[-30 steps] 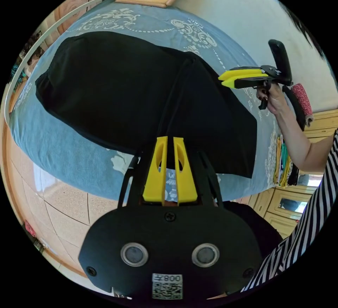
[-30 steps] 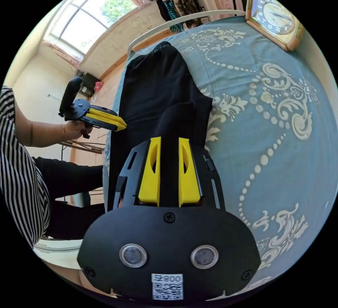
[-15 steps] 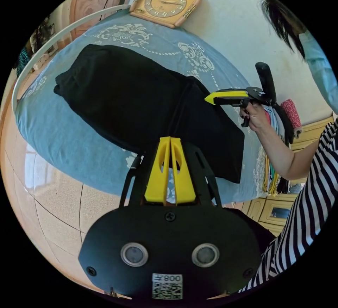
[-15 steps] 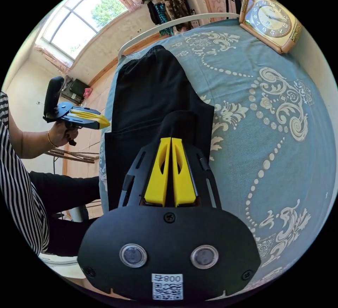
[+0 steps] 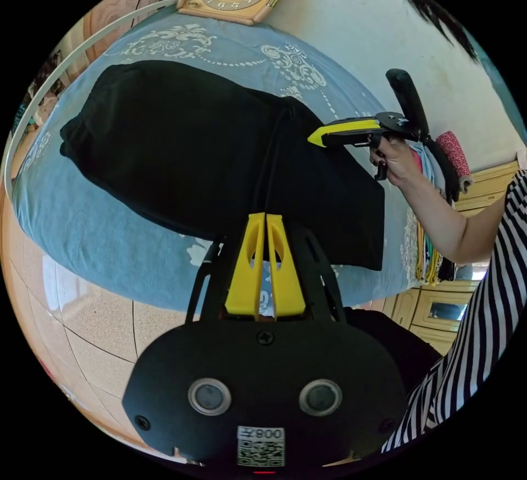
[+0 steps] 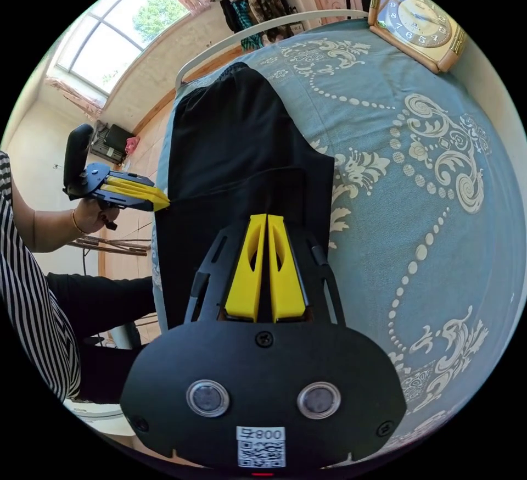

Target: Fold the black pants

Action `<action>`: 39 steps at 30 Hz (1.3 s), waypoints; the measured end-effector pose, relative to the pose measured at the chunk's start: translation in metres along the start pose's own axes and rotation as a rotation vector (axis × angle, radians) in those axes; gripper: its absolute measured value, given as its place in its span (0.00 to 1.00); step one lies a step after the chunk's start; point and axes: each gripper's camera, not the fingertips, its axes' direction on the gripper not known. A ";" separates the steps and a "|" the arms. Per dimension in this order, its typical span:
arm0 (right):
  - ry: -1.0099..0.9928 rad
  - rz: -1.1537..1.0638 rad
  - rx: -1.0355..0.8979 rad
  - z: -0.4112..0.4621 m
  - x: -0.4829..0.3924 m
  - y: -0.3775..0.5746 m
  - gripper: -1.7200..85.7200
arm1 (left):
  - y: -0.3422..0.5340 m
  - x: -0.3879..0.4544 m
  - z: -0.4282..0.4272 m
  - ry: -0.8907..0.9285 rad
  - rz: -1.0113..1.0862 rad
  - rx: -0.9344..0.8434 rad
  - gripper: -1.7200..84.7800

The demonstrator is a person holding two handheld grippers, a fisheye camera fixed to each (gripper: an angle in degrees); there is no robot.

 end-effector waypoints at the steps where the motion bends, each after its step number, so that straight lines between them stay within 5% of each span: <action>1: 0.001 -0.003 0.024 -0.006 -0.002 0.001 0.02 | 0.001 -0.001 -0.007 -0.007 0.000 0.019 0.02; 16: -0.011 0.059 0.018 -0.011 0.025 -0.002 0.03 | -0.008 -0.045 0.022 -0.027 -0.050 -0.049 0.03; 20: -0.059 0.141 0.081 -0.047 0.045 0.016 0.04 | -0.007 -0.053 0.001 0.017 -0.071 0.054 0.04; 28: -0.227 0.478 0.017 -0.097 0.103 0.141 0.11 | 0.033 -0.037 0.060 0.641 -0.216 -0.220 0.11; 39: -0.344 0.579 0.035 -0.106 0.150 0.196 0.13 | 0.027 -0.026 0.112 0.902 -0.358 -0.268 0.12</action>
